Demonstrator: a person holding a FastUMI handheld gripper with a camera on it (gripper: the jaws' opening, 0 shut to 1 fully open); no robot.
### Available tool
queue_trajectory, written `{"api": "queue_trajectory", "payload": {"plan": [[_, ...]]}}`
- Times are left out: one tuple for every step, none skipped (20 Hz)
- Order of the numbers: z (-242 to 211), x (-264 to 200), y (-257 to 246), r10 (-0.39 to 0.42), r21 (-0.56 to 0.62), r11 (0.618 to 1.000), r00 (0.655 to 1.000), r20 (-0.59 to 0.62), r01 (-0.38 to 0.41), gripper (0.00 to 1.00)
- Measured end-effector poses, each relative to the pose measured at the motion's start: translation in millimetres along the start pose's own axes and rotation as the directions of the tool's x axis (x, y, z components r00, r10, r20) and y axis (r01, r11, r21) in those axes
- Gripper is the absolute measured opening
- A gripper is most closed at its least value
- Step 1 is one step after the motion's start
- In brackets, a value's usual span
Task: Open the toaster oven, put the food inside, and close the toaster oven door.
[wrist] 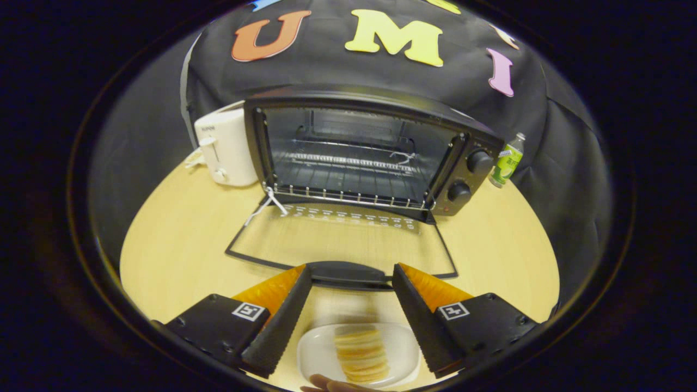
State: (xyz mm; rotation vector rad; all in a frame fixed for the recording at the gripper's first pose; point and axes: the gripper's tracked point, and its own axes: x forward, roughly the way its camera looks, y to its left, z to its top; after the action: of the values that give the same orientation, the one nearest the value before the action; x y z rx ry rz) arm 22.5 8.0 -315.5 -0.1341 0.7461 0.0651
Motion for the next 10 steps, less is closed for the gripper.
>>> {"api": "queue_trajectory", "payload": {"plan": [[0.5, -0.5, 5.3, 0.029, 0.023, 0.999, 0.999, 0.024, -0.03, 1.0], [-0.8, 0.4, 8.7, 0.043, 0.024, 0.999, 0.999, 0.015, -0.044, 0.99], [-4.5, 1.8, 9.8, 0.054, 0.024, 0.998, 0.999, -0.005, -0.054, 0.97], [1.3, -2.7, 8.4, 0.054, 0.025, 0.998, 0.998, 0.017, -0.054, 0.97], [-0.3, -0.1, 8.8, 0.055, 0.024, 0.998, 0.998, 0.016, -0.055, 0.97], [-0.7, 1.7, 8.2, 0.057, 0.027, 0.998, 0.998, 0.019, -0.057, 0.98], [-1.0, 0.8, 9.0, 0.059, 0.026, 0.998, 0.997, 0.041, -0.06, 0.97], [-4.3, 0.1, 6.6, 0.051, 0.015, 0.999, 0.998, 0.046, -0.052, 0.97], [-12.4, -3.9, 7.1, 0.061, 0.02, 0.998, 0.997, 0.046, -0.062, 0.98], [-22.7, -12.9, 14.5, 0.106, 0.037, 0.994, 0.994, 0.036, -0.107, 0.98]]}}
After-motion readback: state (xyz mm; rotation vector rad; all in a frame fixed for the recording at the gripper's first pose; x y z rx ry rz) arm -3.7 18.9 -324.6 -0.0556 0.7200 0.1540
